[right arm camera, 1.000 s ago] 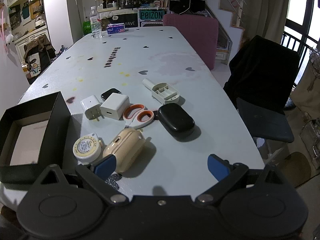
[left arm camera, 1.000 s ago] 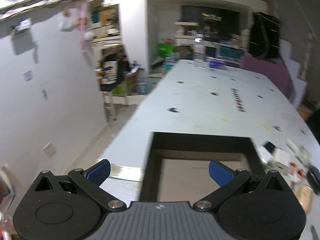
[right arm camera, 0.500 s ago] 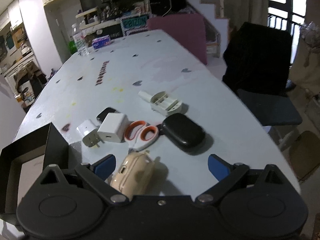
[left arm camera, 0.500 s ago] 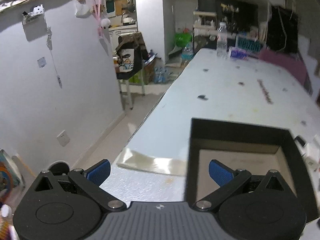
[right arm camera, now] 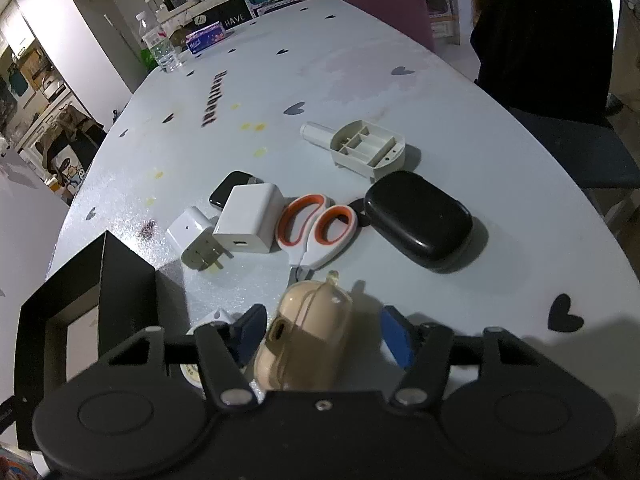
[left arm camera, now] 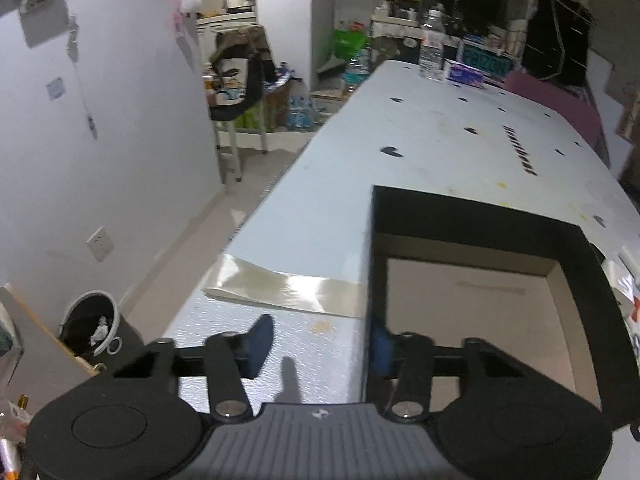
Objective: Organize rigid objects
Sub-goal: 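Lower the right tool onto the beige earbud case and close on it, then carry the beige earbud case with the right tool into the black box and release, then move the right tool to the round tape measure and grasp it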
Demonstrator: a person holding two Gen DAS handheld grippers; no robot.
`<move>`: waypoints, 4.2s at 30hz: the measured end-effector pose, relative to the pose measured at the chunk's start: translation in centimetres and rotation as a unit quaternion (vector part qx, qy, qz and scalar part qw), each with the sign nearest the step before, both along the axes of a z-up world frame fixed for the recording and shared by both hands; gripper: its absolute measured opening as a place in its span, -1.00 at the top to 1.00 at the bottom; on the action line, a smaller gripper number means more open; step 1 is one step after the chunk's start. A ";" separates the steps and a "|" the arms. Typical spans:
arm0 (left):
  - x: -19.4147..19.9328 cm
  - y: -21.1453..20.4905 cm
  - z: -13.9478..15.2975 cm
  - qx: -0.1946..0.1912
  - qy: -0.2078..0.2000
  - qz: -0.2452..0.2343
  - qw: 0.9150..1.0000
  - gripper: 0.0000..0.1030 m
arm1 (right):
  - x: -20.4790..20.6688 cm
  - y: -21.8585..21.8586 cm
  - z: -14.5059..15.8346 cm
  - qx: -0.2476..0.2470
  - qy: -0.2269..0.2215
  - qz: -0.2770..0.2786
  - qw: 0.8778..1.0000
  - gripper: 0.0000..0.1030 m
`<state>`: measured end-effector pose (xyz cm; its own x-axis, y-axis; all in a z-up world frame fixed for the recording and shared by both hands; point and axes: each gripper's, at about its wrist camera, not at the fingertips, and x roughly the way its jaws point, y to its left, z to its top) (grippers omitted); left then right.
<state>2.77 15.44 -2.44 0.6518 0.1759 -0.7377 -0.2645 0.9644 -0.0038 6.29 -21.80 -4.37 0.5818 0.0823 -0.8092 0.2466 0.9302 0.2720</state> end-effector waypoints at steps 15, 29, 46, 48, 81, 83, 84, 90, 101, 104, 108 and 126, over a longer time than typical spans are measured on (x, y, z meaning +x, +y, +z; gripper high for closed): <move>0.0 -2.4 -0.3 0.028 0.002 -0.045 0.999 0.91 | -0.8 1.7 -0.3 -0.015 0.010 0.044 0.999 0.08; 0.0 -2.6 -0.1 0.037 0.000 -0.048 0.998 0.91 | -2.9 4.5 5.2 -0.024 -0.085 0.118 0.989 0.17; -0.1 -2.2 -0.3 0.013 -0.013 -0.054 0.998 0.92 | 3.9 20.4 6.2 -0.018 -0.107 0.242 0.964 0.17; -0.1 -2.1 -0.3 0.009 -0.014 -0.054 0.998 0.92 | 4.3 21.5 5.1 -0.013 -0.102 0.252 0.962 0.17; -0.1 -1.7 -0.5 -0.004 -0.018 -0.058 0.998 0.91 | 6.2 24.5 4.2 0.048 -0.012 0.314 0.948 -0.03; 0.0 -1.7 -0.5 -0.004 -0.017 -0.058 0.998 0.91 | 5.6 23.9 4.8 0.041 -0.019 0.317 0.947 -0.03; 0.0 -1.7 -0.5 -0.004 -0.017 -0.058 0.998 0.91 | 5.5 23.5 5.0 0.040 -0.023 0.318 0.947 -0.03; 0.0 -1.6 -0.6 -0.004 -0.015 -0.058 0.998 0.91 | 3.5 21.4 6.5 0.021 -0.052 0.324 0.944 -0.08; 0.1 -1.6 -0.6 -0.004 -0.013 -0.057 0.998 0.91 | 0.2 18.0 7.8 -0.018 -0.101 0.310 0.945 -0.37; 0.1 -1.6 -0.6 -0.003 -0.012 -0.057 0.998 0.91 | -0.5 17.5 7.9 -0.026 -0.114 0.303 0.946 -0.57; 0.1 -1.6 -0.7 -0.003 -0.011 -0.056 0.998 0.91 | -1.0 16.5 8.0 -0.021 -0.129 0.281 0.951 -0.73; 0.2 -2.0 -0.7 -0.010 -0.004 -0.027 1.000 0.91 | -1.7 10.2 7.8 -0.043 -0.142 0.196 0.969 -0.90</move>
<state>2.97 13.40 -3.18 0.6654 0.1249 -0.7360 -0.2118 0.9770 -0.0256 4.61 -11.55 3.42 0.7199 0.2820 -0.6343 -0.2046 0.9594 0.1943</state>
